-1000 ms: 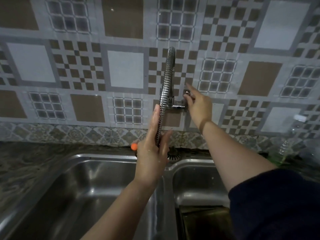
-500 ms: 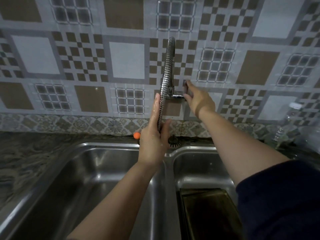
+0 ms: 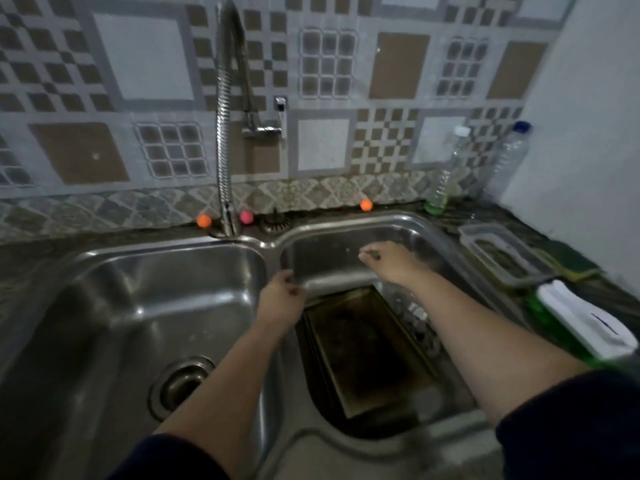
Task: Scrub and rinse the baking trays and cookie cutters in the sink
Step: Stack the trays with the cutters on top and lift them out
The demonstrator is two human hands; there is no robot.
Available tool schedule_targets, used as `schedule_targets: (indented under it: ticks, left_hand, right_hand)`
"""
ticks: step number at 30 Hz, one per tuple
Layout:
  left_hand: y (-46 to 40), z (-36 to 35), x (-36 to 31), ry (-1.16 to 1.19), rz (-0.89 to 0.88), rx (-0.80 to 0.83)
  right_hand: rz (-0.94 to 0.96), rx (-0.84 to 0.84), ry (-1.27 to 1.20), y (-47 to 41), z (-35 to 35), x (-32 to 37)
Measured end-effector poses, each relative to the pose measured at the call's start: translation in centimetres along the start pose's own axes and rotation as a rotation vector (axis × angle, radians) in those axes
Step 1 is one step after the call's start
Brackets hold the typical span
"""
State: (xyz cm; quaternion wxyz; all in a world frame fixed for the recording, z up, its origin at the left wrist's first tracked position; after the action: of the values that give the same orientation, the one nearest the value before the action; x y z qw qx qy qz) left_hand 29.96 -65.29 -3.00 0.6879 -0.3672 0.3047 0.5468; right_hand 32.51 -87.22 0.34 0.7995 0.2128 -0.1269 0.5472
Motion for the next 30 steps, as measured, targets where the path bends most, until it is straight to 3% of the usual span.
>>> schedule_targets:
  ticks: [8, 19, 25, 30]
  left_hand:
    - [2.2, -9.5, -3.1, -0.146, -0.042, 0.513]
    - [-0.5, -22.2, -6.4, -0.512, -0.264, 0.685]
    - [-2.3, -26.5, -5.0, -0.755, -0.157, 0.947]
    - [-3.1, -28.8, -4.1, -0.994, -0.203, 0.915]
  right_hand:
    - [-0.204, 0.125, 0.016, 3.5, 0.4, -10.6]
    - [-0.162, 0.366, 0.108, 0.2, -2.0, -15.9]
    - [-0.113, 0.482, 0.172, -3.3, -5.1, -17.7]
    - [-0.196, 0.447, 0.213, -3.7, -6.6, -19.2]
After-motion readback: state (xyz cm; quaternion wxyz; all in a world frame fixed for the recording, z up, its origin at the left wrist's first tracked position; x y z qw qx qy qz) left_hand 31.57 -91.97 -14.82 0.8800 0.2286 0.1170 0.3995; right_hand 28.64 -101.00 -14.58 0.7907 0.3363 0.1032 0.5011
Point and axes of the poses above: each hand's wrist, its own y-axis away from the middle knuckle, its own z-axis out of the back of the hand, x = y × z, the point moved 4 cm from there along -y, towards the middle knuckle, and after that the axes turned 15 degrees about -z, right-handed, at the moved point
